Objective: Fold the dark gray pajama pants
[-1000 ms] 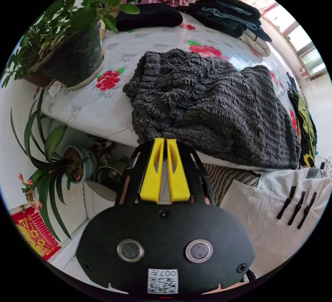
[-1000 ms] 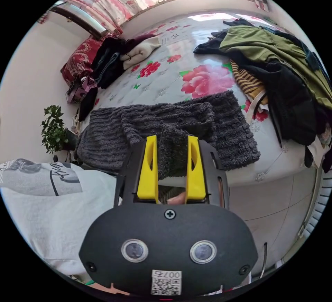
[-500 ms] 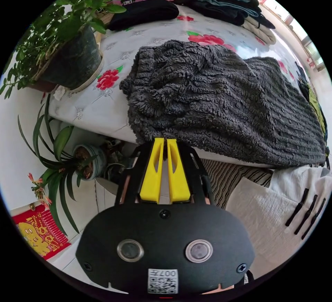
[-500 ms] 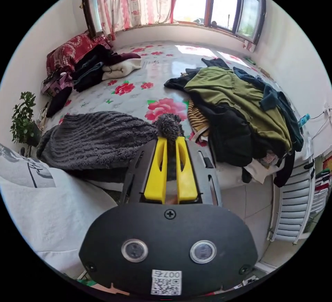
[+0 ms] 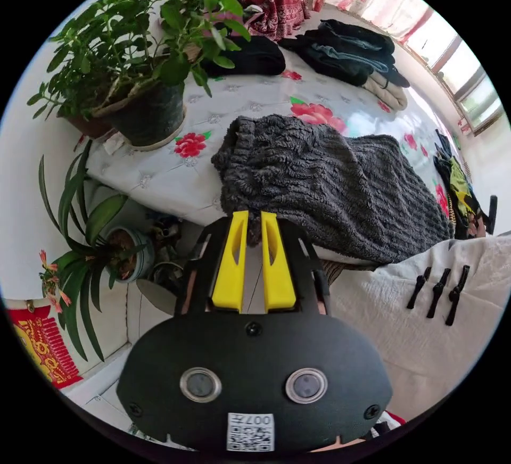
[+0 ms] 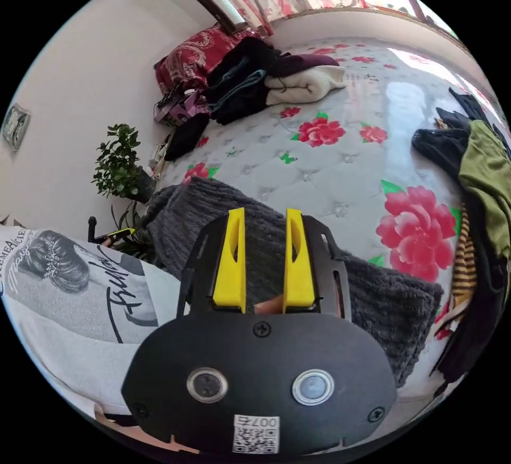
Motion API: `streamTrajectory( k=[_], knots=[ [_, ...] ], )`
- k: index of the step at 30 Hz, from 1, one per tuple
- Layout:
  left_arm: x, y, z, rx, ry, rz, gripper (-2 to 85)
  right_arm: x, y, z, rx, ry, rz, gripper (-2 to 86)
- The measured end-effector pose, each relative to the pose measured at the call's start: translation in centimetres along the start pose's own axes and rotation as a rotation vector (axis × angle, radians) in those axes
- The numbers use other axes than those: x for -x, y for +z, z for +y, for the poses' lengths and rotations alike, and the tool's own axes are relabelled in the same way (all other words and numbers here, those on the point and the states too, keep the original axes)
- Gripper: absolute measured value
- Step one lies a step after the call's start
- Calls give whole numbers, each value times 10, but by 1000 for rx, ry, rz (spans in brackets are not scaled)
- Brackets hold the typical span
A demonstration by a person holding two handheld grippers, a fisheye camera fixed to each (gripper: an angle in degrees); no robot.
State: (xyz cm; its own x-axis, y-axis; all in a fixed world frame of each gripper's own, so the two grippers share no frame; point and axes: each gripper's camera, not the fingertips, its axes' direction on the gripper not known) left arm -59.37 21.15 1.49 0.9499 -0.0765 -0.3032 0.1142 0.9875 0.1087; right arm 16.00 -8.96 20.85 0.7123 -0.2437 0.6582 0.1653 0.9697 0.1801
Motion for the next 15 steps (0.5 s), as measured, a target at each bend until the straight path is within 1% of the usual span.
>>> streamTrajectory(
  k=[1, 3, 5, 7, 9, 11, 13, 15],
  knots=[
    [-10, -1, -14, -37, 57, 26, 51, 5, 17, -11, 17, -37, -23, 85],
    [-28, 5, -38, -89, 151, 85, 57, 23, 86, -49, 97, -148, -29, 90],
    [-57, 23, -68, -135, 279, 160, 76, 29, 128, -67, 135, -183, -19, 92],
    [-80, 44, -89, -117, 387, 206, 93, 26, 167, -75, 204, -173, -53, 87],
    [-104, 62, -107, -99, 479, 225, 108, 26, 209, -66, 347, -192, -110, 66],
    [-132, 85, -121, -62, 607, 284, 117, 36, 220, -47, 410, -269, -111, 43],
    [-148, 100, -124, -17, 685, 302, 124, 46, 216, -25, 434, -353, -137, 26],
    [-156, 114, -117, 27, 757, 276, 127, 47, 209, -1, 491, -387, -279, 15]
  ],
)
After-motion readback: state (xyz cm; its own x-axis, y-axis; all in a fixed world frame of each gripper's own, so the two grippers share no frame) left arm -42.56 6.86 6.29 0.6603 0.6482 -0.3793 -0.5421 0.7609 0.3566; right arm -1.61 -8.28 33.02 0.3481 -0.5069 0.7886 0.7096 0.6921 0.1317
